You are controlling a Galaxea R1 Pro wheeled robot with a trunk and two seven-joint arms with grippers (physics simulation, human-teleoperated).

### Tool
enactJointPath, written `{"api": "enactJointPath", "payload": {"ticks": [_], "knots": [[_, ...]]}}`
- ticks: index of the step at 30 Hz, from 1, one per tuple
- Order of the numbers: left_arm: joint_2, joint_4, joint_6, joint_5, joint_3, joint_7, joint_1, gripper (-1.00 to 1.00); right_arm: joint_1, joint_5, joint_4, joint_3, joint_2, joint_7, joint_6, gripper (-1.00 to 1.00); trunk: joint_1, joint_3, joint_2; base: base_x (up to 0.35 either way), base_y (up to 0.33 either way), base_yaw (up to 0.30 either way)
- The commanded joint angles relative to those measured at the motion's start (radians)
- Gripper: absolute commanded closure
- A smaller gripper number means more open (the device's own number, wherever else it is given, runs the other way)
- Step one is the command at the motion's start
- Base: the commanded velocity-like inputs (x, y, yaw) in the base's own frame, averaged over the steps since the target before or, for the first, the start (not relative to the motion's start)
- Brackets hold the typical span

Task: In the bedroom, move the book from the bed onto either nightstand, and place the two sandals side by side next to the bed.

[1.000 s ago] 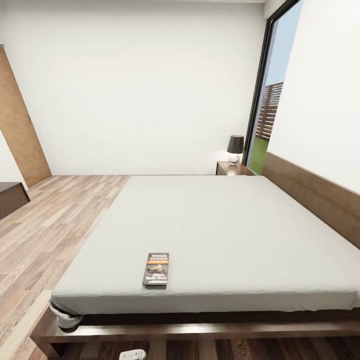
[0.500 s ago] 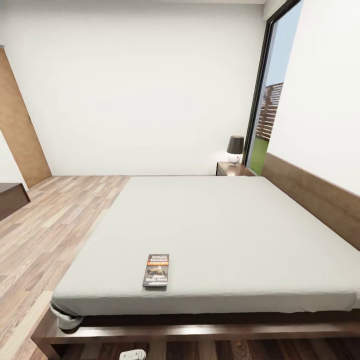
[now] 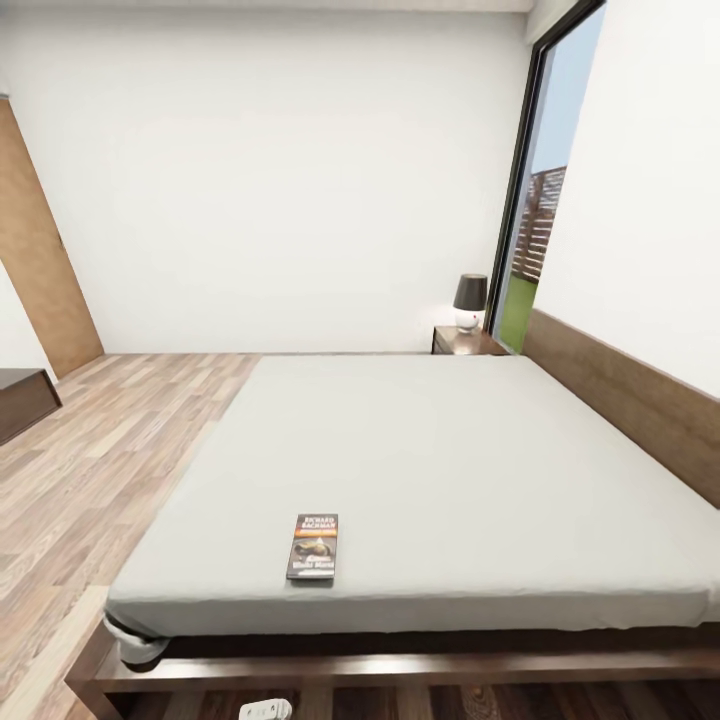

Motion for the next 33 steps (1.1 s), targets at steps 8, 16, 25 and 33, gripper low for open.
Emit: {"api": "enactJointPath", "payload": {"ticks": [8, 16, 25, 33], "knots": [[0.000, 0.002, -0.004, 0.009, -0.008, -0.005, -0.001, -1.00, -0.001, -0.012, 0.006, 0.001, 0.000, 0.002, -0.002, -1.00, -0.031, 0.024, 0.056, 0.000, 0.000, 0.000], [0.000, 0.002, -0.004, 0.009, -0.008, -0.005, -0.001, -1.00, -0.001, -0.012, 0.038, 0.001, 0.000, 0.002, -0.002, -1.00, -0.062, 0.049, 0.112, 0.000, 0.000, 0.000], [0.000, 0.002, -0.004, 0.009, -0.008, -0.005, -0.001, -1.00, -0.001, -0.012, 0.064, 0.000, 0.000, 0.002, -0.002, -1.00, -0.096, 0.077, 0.175, 0.000, 0.000, 0.000], [0.000, 0.002, -0.004, 0.009, -0.008, -0.007, -0.001, -1.00, -0.001, -0.012, 0.064, 0.000, 0.000, 0.002, -0.002, -1.00, -0.127, 0.102, 0.231, 0.000, 0.000, 0.000]]}}
